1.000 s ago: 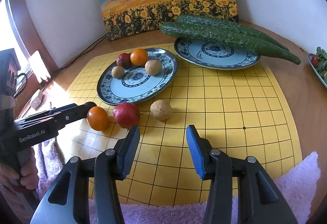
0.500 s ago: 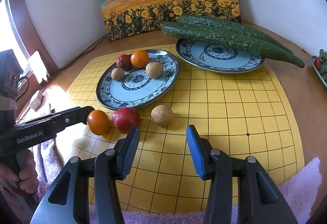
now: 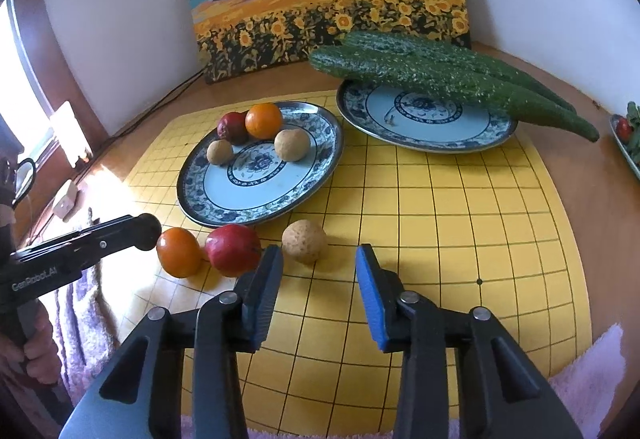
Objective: Organize fruits
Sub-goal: 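Grasp the dark plum with the left tool while the right tool grasps the brown potato, then carry the plum with the left tool while the right tool carries the potato over the plate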
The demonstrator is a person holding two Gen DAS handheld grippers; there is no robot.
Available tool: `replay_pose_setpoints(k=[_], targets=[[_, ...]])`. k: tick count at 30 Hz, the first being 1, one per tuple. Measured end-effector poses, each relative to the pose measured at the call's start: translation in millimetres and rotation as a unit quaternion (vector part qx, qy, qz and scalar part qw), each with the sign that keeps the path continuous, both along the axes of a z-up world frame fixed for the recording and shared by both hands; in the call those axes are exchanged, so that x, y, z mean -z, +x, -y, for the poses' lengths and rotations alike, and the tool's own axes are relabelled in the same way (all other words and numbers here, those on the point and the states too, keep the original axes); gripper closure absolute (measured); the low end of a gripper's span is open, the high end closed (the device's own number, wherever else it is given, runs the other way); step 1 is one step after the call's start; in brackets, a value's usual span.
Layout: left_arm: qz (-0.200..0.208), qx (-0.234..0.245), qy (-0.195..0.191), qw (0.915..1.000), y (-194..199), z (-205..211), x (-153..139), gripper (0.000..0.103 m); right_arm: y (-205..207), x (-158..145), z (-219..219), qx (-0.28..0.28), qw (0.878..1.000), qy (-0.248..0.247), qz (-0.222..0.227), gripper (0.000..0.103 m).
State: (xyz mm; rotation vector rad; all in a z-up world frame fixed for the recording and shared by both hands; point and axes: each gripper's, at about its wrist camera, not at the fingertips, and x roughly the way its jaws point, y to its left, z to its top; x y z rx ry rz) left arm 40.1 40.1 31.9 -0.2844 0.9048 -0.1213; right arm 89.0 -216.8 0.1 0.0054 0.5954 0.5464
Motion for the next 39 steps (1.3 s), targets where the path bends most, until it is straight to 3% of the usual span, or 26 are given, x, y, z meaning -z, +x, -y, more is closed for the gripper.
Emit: replay_pose_setpoints(k=[13,17,39], targets=[[0.004,-0.005,-0.005,1.0000,-2.3,-2.4,-2.3,0.077,8.1,-1.4,-17.1,-0.011,0.999,-0.044,0.001,0.067],[0.004,-0.010,-0.006,0.9999,-2.5,-5.6,-2.6,0.077,11.4,-1.7,-18.7,-0.010,0.999,-0.041,-0.001,0.076],[0.014,-0.013,0.009,0.9998,-0.3,-1.6,-16.4,0.077,7.2,-5.9,-4.2,-0.010,1.000,-0.013,0.004,0.077]])
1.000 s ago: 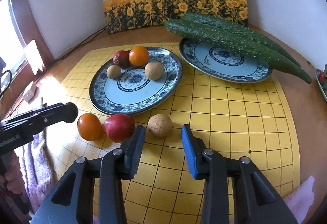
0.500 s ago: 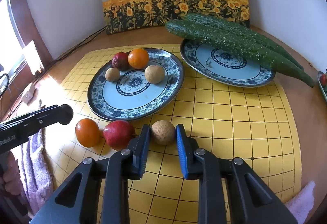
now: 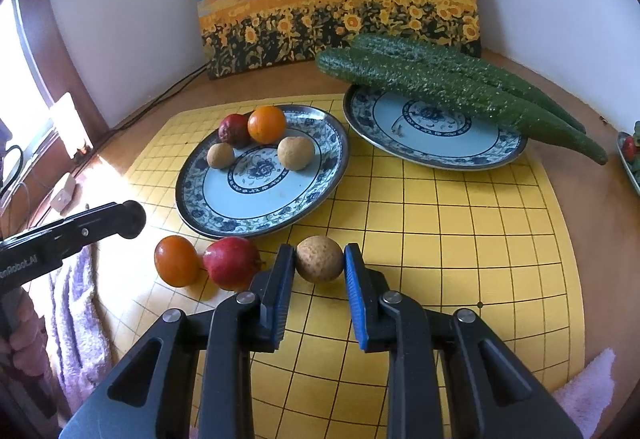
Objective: Organize fruits
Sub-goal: 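Carry the plum with the left tool while the right tool carries the potato over the plate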
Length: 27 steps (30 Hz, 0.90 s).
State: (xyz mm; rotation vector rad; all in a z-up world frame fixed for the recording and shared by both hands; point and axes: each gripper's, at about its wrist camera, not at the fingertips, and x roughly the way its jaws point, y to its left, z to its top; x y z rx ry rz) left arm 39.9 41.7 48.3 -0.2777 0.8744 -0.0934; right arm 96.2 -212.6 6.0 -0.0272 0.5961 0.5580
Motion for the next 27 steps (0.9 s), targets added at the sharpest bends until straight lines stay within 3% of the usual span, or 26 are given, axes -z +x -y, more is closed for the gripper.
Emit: replay_pose_setpoints(k=[17,27], targets=[[0.009,0.021,0.011,0.9997,29.8,15.7,-14.0,0.077,-5.6,-27.0,-8.7,-0.022,0.999,0.010,0.026,0.076],[0.010,0.035,0.029,0.9989,53.6,31.3,-0.9,0.077,3.3,-29.3,-24.4,-0.038,0.999,0.004,0.032,0.076]])
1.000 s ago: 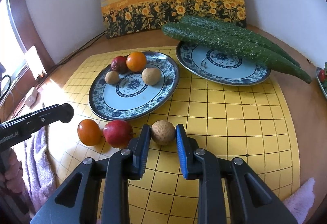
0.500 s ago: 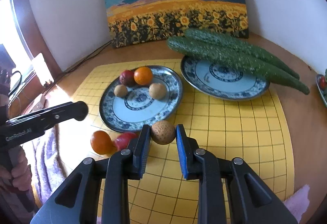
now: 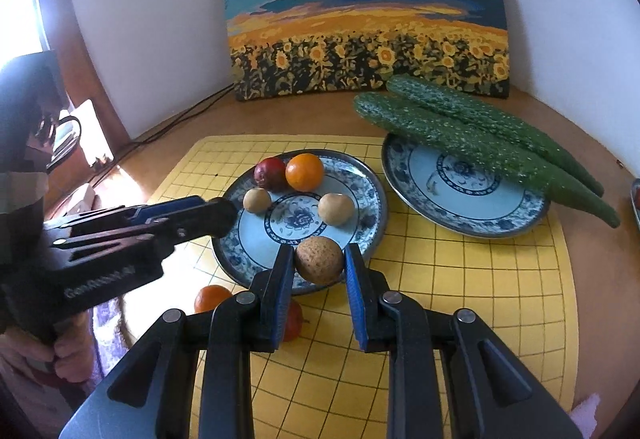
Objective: Organize fruits
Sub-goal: 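Carry the plum with the left tool while the right tool carries the potato over the plate, then open both tools to drop the plum and potato onto the plate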
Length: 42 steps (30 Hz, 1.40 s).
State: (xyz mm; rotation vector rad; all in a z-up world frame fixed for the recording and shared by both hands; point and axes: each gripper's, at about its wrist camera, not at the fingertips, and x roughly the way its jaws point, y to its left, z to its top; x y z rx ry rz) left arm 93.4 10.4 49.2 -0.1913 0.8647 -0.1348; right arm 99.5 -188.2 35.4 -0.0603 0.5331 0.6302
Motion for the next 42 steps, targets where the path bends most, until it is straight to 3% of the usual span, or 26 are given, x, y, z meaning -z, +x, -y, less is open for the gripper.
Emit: replay_pose_setpoints(k=[10,37,42], targets=[[0.012,0.002,0.020,0.9997,14.9,2.0,14.1,0.077,16.1,7.1,-11.9,-0.006,1.000,-0.012,0.002,0.076],[0.002,0.002,0.010,0.9999,21.2,0.0,23.6,0.077,32.8,15.5,-23.8,-0.003,0.999,-0.030,-0.021,0.076],[-0.004,0.001,0.016,0.9999,20.4,0.0,24.5,0.070,33.3,15.2,-23.7,-0.007,0.999,-0.029,-0.024,0.076]])
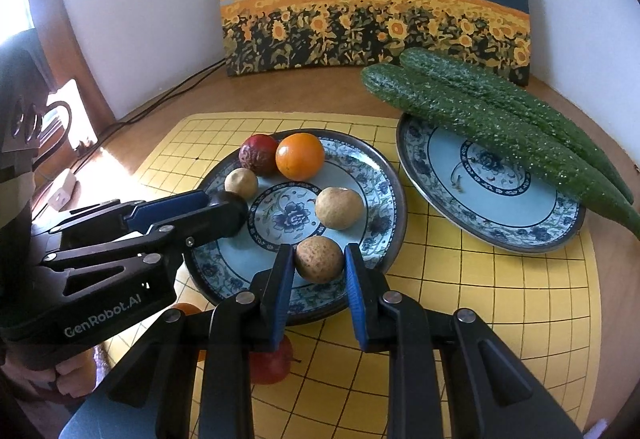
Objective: Organize fruits
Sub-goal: 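Open both tools to drop the plum and potato onto the plate, then move the left tool to the loose orange and close its fingers on it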
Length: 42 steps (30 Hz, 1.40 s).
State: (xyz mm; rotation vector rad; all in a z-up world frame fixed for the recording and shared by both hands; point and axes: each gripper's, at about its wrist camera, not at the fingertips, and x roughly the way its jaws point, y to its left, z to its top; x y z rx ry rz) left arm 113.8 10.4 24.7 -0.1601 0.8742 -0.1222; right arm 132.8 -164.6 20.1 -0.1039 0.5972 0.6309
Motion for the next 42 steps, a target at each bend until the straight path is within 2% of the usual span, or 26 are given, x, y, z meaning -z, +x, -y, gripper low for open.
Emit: replay_pose_setpoints(k=[6,14,21,27,34,42], targets=[[-0.005,-0.003,0.005,1.0000,-2.1,0.0,-2.7,0.067,-1.5,-1.9,0.3,-0.003,1.000,0.001,0.002,0.068],[-0.008,-0.008,-0.002,0.9999,-10.9,-4.3,-13.4,0.057,-10.1,-7.5,9.4,0.008,1.000,0.014,0.010,0.055],[-0.002,-0.002,0.001,1.0000,-24.3,-2.0,-24.6,0.055,-26.5,-9.8,14.3,0.012,1.000,0.019,0.021,0.054],[-0.001,0.000,0.003,1.0000,-39.0,-3.6,-28.9,0.053,-39.5,-12.7,22.0,0.022,0.999,0.034,0.026,0.049],[-0.009,-0.006,-0.005,0.9999,-51.6,-4.4,-25.4,0.051,-52.8,-9.8,37.1,0.034,0.997,0.062,0.016,0.049],[-0.020,0.004,-0.015,0.9997,-63.5,2.9,-18.7,0.051,-61.5,-1.4,45.8,0.043,0.997,0.064,0.013,0.049]])
